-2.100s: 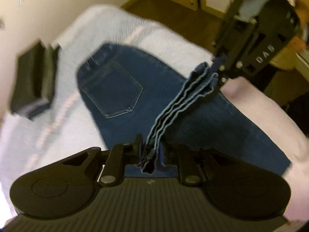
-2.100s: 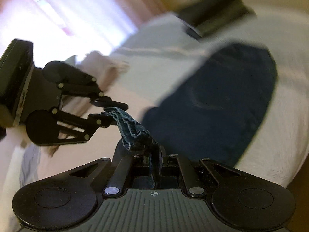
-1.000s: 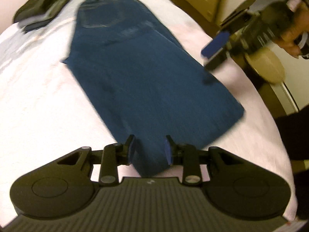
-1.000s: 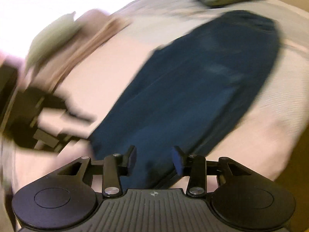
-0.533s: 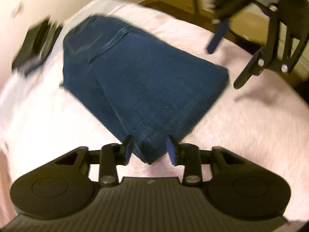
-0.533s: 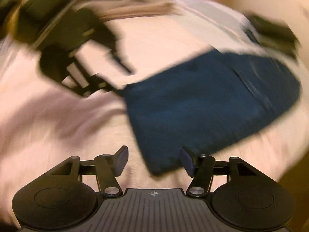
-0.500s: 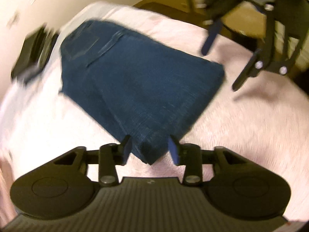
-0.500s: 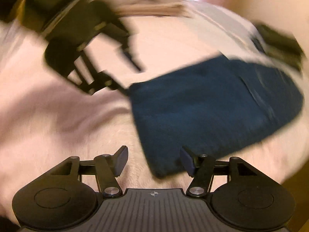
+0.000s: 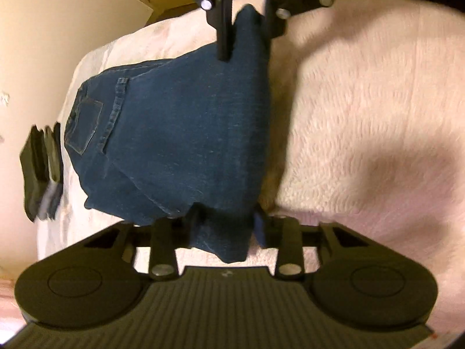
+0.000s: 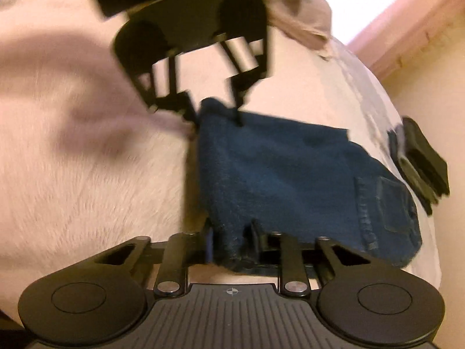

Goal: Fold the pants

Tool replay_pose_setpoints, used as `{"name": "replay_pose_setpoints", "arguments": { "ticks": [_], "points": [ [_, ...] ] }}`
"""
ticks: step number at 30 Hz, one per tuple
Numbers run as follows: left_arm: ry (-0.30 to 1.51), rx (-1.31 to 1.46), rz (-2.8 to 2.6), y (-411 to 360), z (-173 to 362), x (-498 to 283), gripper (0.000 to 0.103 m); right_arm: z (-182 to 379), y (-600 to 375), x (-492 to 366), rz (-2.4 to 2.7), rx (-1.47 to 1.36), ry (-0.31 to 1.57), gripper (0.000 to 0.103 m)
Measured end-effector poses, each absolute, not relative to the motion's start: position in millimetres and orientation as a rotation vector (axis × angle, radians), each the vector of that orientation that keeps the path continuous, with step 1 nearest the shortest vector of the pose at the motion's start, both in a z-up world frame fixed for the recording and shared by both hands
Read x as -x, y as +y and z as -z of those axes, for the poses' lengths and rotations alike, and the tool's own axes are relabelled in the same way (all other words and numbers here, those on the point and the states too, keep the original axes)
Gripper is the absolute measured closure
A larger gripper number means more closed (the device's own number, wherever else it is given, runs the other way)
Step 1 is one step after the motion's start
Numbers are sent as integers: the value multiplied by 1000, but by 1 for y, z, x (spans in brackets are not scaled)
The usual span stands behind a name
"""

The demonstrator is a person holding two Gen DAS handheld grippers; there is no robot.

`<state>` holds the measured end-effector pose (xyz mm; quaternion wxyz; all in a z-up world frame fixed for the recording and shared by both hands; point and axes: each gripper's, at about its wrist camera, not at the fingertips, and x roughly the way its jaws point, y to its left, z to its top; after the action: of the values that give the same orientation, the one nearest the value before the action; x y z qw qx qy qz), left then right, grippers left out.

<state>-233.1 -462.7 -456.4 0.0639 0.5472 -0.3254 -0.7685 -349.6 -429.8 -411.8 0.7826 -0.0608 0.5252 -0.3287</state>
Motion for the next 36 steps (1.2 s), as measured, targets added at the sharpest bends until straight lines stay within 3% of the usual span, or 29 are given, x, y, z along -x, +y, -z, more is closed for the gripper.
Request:
{"name": "replay_pose_setpoints", "arguments": {
  "ticks": [4,12,20,28,36],
  "points": [
    [-851,-1631,2336,-479,399,241,84,360,-449,364,726,45,1088,89],
    [-520,-1598,2434,-550,272,280,85,232,-521,411,731,-215,961,89],
    [-420,-1635,2494,-668,192,345,85,149,-641,501,720,-417,800,90],
    [-89,-1694,2546,-831,195,463,84,166,-822,627,686,-741,625,90],
    [238,-1753,2402,-969,315,550,77,294,-962,706,734,-1083,560,87]
  ]
}}
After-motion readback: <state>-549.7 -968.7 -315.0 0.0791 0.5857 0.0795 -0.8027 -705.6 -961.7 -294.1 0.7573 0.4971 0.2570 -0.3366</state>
